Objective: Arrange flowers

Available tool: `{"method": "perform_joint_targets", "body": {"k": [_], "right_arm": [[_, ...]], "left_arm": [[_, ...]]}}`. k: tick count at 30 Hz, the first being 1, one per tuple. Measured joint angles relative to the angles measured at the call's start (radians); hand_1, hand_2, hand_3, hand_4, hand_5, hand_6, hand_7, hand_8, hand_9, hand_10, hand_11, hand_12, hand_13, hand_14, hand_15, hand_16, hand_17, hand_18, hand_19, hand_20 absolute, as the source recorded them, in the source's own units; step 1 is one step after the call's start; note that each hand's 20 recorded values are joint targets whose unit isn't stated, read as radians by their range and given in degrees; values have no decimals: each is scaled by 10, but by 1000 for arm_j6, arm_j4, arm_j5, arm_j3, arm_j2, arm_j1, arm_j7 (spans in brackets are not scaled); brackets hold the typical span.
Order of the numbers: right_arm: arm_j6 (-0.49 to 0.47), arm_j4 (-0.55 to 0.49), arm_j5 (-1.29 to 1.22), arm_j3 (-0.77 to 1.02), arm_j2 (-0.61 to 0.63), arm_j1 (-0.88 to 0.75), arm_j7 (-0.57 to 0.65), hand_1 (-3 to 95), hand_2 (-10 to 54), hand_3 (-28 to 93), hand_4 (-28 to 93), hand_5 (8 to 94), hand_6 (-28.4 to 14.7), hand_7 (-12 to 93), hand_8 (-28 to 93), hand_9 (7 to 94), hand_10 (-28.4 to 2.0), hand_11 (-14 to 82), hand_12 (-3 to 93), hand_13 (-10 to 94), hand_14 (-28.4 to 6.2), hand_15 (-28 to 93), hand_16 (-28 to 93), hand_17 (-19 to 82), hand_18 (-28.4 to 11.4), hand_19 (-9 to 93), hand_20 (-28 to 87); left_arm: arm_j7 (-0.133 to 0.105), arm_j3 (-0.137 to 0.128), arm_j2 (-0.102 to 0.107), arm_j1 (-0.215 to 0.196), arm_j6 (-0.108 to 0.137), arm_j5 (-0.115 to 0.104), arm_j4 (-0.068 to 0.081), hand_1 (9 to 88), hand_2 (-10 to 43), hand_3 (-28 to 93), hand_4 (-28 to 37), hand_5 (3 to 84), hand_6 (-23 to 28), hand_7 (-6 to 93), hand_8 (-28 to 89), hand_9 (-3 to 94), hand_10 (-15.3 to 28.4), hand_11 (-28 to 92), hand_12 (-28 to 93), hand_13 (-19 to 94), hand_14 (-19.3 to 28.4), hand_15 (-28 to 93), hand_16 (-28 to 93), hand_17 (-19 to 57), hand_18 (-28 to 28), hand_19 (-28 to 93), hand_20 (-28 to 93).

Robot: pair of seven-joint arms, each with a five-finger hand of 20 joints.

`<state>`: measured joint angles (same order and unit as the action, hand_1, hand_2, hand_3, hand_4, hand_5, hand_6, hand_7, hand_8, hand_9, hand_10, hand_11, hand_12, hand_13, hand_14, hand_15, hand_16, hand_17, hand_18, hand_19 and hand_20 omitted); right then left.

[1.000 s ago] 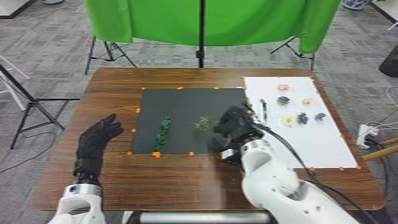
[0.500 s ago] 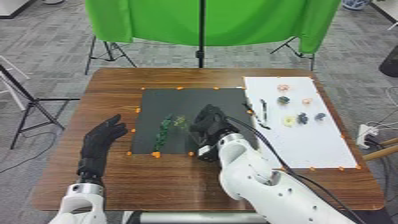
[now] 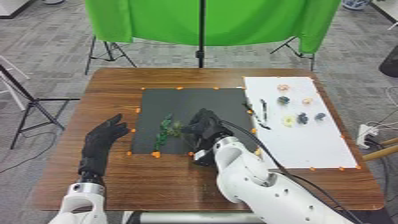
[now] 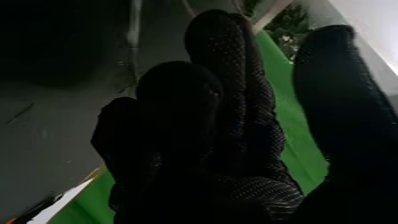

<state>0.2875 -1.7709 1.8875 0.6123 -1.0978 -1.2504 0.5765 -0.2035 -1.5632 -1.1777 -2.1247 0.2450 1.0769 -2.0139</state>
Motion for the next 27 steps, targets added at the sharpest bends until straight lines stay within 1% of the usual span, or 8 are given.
{"method": "perform_joint_targets", "body": {"k": [4, 8, 12, 16, 20, 23, 27], "right_arm": [[1, -3, 4, 2, 1, 0, -3, 382, -95, 613, -210, 736, -22, 211, -77, 837, -130, 354, 282, 862, -51, 578, 339, 604, -133, 932, 520], [0, -13, 8, 18, 4, -6, -3, 396, -95, 621, -207, 734, -20, 209, -76, 832, -129, 352, 283, 860, -53, 577, 340, 598, -137, 932, 520], [1, -28, 90, 45, 17, -13, 2, 392, -95, 627, -206, 727, -17, 210, -75, 826, -128, 349, 286, 852, -56, 584, 344, 589, -143, 932, 527], [3, -32, 239, 90, 49, -13, 25, 355, -95, 633, -207, 724, -18, 201, -78, 822, -128, 385, 305, 847, -62, 603, 345, 588, -147, 932, 543], [-10, -22, 264, 166, 99, -10, 68, 338, -95, 623, -197, 723, -24, 174, -77, 824, -126, 416, 313, 844, -67, 641, 346, 594, -152, 932, 579], [-70, -2, 270, 219, 138, -5, 114, 334, -95, 616, -190, 719, -26, 163, -76, 826, -127, 422, 313, 844, -68, 650, 346, 598, -153, 932, 598], [-227, 30, 275, 272, 186, 0, 155, 324, -95, 597, -185, 711, -32, 150, -74, 824, -130, 424, 316, 844, -66, 655, 346, 601, -151, 932, 610]], "left_arm": [[1, 0, 0, 0, -1, 0, 0, 260, 59, 636, -246, 424, 64, 87, -42, 413, 146, 220, 141, 296, 183, 354, 22, -15, 146, 177, 211], [1, 1, -1, 1, -1, 1, 0, 261, 60, 635, -245, 425, 65, 87, -42, 413, 145, 220, 142, 296, 183, 355, 22, -15, 146, 177, 211], [1, 1, -2, 1, -3, 1, 1, 262, 60, 634, -245, 425, 64, 88, -42, 413, 145, 220, 142, 296, 183, 355, 22, -15, 145, 177, 211], [1, -1, -3, 0, -3, 1, 1, 263, 59, 634, -245, 425, 64, 88, -42, 413, 145, 221, 142, 296, 184, 355, 22, -15, 146, 177, 211], [1, -1, -3, -2, -2, 1, 0, 262, 59, 634, -244, 425, 64, 87, -42, 413, 145, 221, 141, 297, 184, 354, 22, -15, 146, 177, 211], [1, -1, -3, -2, -2, 1, 0, 264, 55, 636, -242, 425, 64, 87, -42, 412, 145, 220, 141, 296, 184, 354, 23, -15, 146, 177, 211], [1, -2, -4, -2, -2, 1, -1, 264, 55, 636, -241, 424, 64, 88, -41, 412, 145, 220, 141, 295, 184, 354, 23, -15, 146, 177, 210]]}}
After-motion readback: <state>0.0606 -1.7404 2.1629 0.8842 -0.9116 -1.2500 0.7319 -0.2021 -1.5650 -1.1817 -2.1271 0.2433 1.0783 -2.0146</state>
